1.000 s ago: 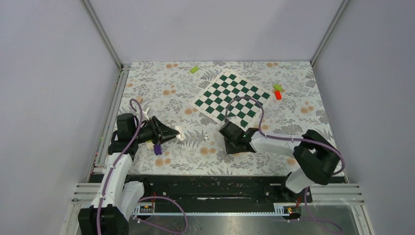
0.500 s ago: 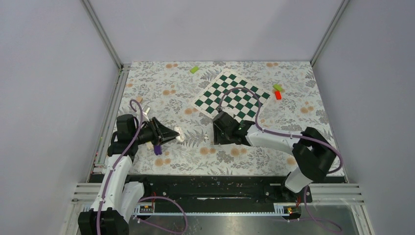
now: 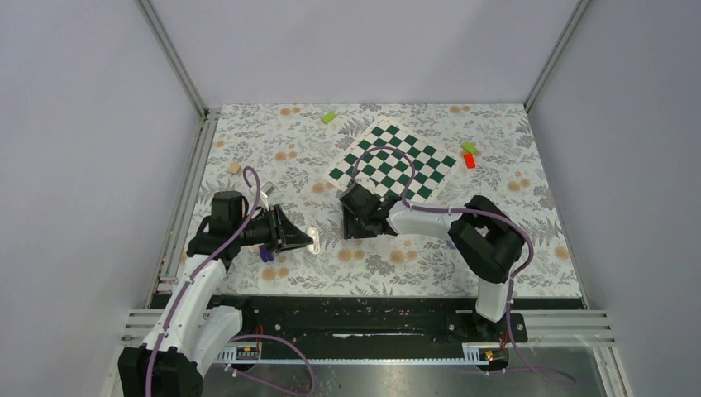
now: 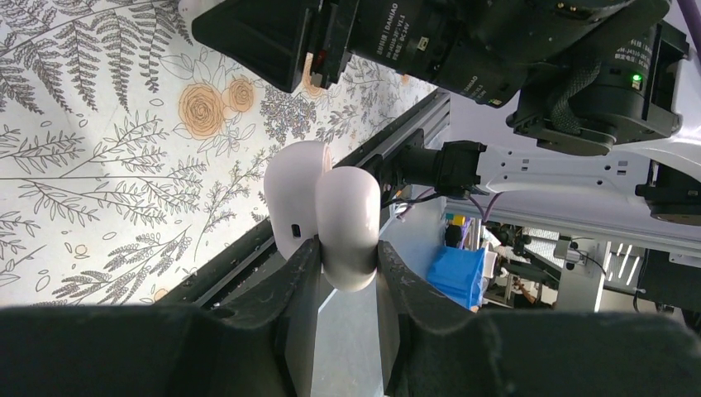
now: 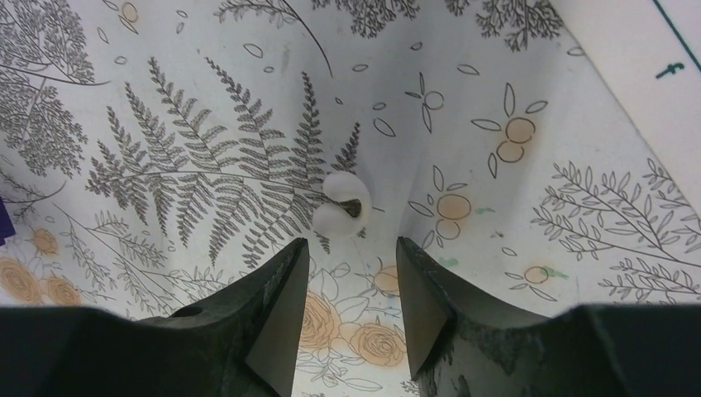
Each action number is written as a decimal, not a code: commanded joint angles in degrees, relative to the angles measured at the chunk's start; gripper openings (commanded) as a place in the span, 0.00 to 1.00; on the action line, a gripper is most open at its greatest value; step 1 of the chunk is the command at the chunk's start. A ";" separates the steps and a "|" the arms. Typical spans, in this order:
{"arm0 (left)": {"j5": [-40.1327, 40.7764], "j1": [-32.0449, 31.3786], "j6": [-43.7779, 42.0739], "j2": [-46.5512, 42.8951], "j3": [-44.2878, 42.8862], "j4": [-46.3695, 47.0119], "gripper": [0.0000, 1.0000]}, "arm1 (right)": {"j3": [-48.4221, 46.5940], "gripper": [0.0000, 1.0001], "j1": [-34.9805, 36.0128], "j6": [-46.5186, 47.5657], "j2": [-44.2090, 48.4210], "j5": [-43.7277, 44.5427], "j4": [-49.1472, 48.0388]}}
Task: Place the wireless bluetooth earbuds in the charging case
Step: Pick up the right earbud from the center of the board.
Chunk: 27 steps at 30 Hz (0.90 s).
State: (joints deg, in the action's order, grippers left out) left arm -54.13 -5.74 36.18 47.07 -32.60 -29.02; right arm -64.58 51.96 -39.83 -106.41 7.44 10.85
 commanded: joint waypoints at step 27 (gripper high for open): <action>0.81 -0.80 -2.44 -3.74 -1.09 -0.43 0.00 | -2.82 0.53 -0.55 -1.22 0.47 2.31 -1.54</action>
State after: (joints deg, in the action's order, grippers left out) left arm -53.71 -6.24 34.74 44.69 -32.99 -30.46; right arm -68.38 51.79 -40.64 -109.58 7.51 9.80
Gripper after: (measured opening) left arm 0.273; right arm 0.525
